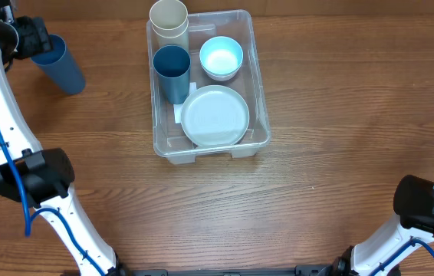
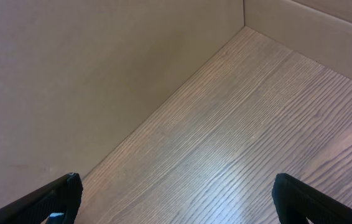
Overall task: Pack container
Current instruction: 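Move the left gripper to the remaining teal cup and grasp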
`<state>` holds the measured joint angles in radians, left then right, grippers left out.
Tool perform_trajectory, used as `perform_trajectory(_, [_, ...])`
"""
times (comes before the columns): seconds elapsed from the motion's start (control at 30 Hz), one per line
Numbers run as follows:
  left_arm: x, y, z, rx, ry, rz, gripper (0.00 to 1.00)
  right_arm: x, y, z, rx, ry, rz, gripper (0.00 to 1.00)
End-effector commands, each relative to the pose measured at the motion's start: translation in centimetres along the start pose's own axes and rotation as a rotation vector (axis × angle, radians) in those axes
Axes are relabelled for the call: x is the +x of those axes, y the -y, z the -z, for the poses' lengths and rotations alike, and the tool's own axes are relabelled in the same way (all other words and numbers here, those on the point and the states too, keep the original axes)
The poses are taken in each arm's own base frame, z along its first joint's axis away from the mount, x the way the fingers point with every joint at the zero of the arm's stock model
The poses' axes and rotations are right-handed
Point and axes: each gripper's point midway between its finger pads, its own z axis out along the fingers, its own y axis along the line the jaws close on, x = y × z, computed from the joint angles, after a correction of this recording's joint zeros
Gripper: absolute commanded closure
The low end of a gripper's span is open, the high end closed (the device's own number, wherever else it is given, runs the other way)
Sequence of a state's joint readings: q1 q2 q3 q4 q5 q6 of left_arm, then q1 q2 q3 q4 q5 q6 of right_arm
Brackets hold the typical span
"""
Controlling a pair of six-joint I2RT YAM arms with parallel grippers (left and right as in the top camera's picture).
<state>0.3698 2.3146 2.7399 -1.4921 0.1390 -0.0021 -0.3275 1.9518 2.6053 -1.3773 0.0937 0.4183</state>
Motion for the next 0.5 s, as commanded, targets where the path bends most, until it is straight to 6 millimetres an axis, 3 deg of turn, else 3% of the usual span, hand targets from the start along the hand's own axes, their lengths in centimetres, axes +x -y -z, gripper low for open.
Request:
perform_trajectory(0.0, [0.8, 2.1, -4.3, 0.145, -0.068, 0.007, 0.15, -0.5, 0.1, 0.7, 0.000, 0.024, -0.006, 0.00])
perform_trajectory(0.1, [0.9, 4.0, -6.3, 0.170, -0.082, -0.060, 0.15, -0.5, 0.1, 0.7, 0.000, 0.024, -0.006, 0.00])
perform_trajectory(0.17, [0.1, 5.9, -6.7, 0.173, -0.037, -0.156, 0.14, -0.5, 0.1, 0.7, 0.000, 0.024, -0.006, 0.00])
perform_trajectory(0.23, [-0.7, 6.5, -7.0, 0.132, -0.002, -0.192, 0.12, -0.5, 0.1, 0.7, 0.000, 0.024, -0.006, 0.00])
perform_trajectory(0.47, [0.2, 5.7, -9.4, 0.070, -0.049, -0.202, 0.19, -0.5, 0.1, 0.7, 0.000, 0.024, -0.006, 0.00])
